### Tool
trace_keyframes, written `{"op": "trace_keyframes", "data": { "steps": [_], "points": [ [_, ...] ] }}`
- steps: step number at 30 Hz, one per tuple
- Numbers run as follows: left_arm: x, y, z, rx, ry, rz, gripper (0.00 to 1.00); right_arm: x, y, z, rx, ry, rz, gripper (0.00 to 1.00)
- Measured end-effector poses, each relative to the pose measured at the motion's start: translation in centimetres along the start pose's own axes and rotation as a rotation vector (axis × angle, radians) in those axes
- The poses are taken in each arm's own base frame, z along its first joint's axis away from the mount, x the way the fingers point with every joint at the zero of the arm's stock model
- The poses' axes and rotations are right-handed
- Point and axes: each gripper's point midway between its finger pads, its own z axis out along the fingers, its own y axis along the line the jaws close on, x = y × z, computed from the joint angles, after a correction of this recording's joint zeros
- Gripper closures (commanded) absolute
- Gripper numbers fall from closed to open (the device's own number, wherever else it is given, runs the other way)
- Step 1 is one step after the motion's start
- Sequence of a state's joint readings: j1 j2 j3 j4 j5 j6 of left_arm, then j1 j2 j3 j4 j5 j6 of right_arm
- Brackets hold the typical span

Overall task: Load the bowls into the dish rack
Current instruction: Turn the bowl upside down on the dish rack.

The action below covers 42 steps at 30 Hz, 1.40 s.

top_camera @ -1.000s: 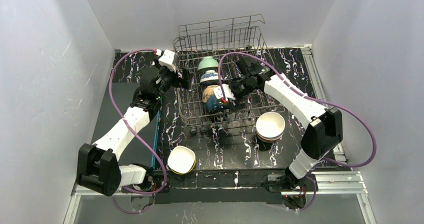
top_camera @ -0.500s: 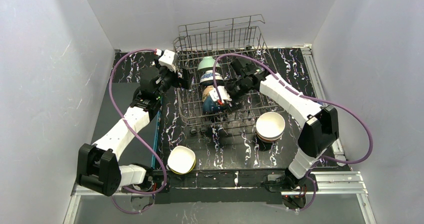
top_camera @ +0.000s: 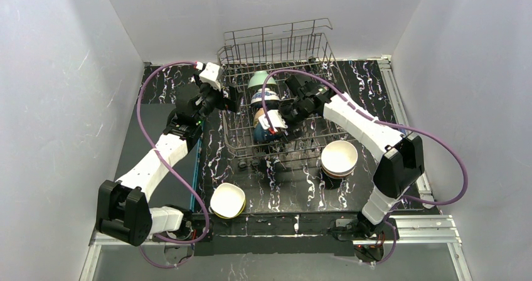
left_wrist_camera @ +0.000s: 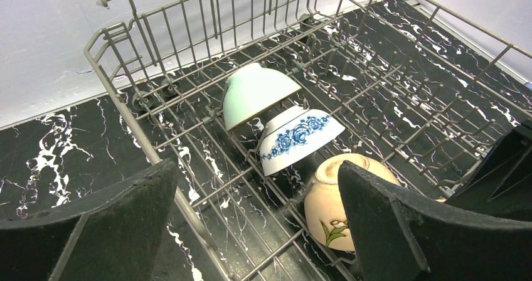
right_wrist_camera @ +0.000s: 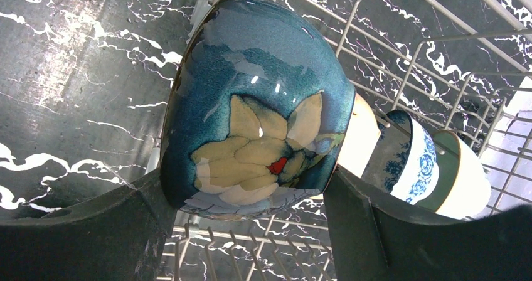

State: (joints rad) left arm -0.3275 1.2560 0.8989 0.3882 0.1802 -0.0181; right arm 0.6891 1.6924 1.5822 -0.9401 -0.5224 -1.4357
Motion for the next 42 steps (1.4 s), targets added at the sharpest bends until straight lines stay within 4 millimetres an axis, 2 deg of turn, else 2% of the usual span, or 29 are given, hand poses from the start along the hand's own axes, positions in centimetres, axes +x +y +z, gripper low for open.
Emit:
{"op": "trace_keyframes", "data": {
  "steps": [29, 42],
  "points": [
    [0.0, -0.2, 0.0, 0.009, 0.0, 0.0, 0.02, 0.5, -0.4, -0.2, 0.096, 0.079, 0.03, 0.99],
    [0.0, -0.2, 0.0, 0.011, 0.0, 0.0, 0.02, 1.4, -0.9, -0.5, 0.147, 0.124, 0.018, 0.99]
  ]
}}
